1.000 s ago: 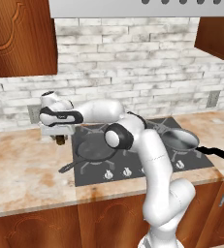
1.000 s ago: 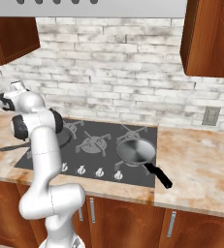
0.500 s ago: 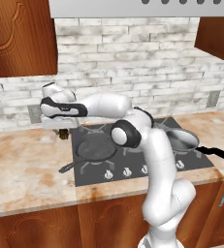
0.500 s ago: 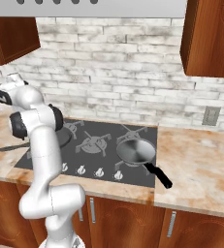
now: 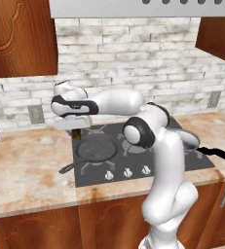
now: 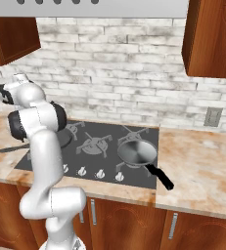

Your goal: Place both pans onto different burners. Then place the sweet potato and the steak on different pans.

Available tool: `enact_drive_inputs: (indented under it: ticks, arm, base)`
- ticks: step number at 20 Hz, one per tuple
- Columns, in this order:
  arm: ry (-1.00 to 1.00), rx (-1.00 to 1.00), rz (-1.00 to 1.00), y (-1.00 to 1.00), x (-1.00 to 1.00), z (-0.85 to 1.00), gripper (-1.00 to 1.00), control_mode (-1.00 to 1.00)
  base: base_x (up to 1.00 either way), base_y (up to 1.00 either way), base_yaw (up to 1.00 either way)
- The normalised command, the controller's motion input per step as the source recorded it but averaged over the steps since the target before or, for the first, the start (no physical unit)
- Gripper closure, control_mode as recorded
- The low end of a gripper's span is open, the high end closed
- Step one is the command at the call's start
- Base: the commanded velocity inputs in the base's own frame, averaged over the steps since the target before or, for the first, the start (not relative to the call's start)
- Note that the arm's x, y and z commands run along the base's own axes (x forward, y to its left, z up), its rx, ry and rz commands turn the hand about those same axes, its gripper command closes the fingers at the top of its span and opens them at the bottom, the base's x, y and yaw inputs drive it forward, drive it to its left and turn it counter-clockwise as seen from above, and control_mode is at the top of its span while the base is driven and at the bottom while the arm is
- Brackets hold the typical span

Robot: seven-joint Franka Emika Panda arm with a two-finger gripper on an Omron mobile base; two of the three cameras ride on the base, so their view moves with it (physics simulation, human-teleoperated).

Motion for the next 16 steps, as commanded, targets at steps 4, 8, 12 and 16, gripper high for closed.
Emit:
enact_drive_inputs:
  ticks: [4,8,12,16]
  arm:
    - [0.0,0.0,-0.02,-0.57,-0.25,0.0,1.0,-1.0]
    - [-0.02,0.0,-0.01,-0.56,-0.2,0.0,1.0,-1.0]
    - [-0.05,0.0,-0.01,-0.49,-0.22,-0.01,1.0,-1.0]
    - [-0.12,0.0,-0.01,-0.38,-0.05,-0.13,1.0,-1.0]
  base:
    - [0.0,0.0,0.0]
    - [0.0,0.0,0.0]
    - [0.0,0.0,0.0]
    - [0.0,0.0,0.0]
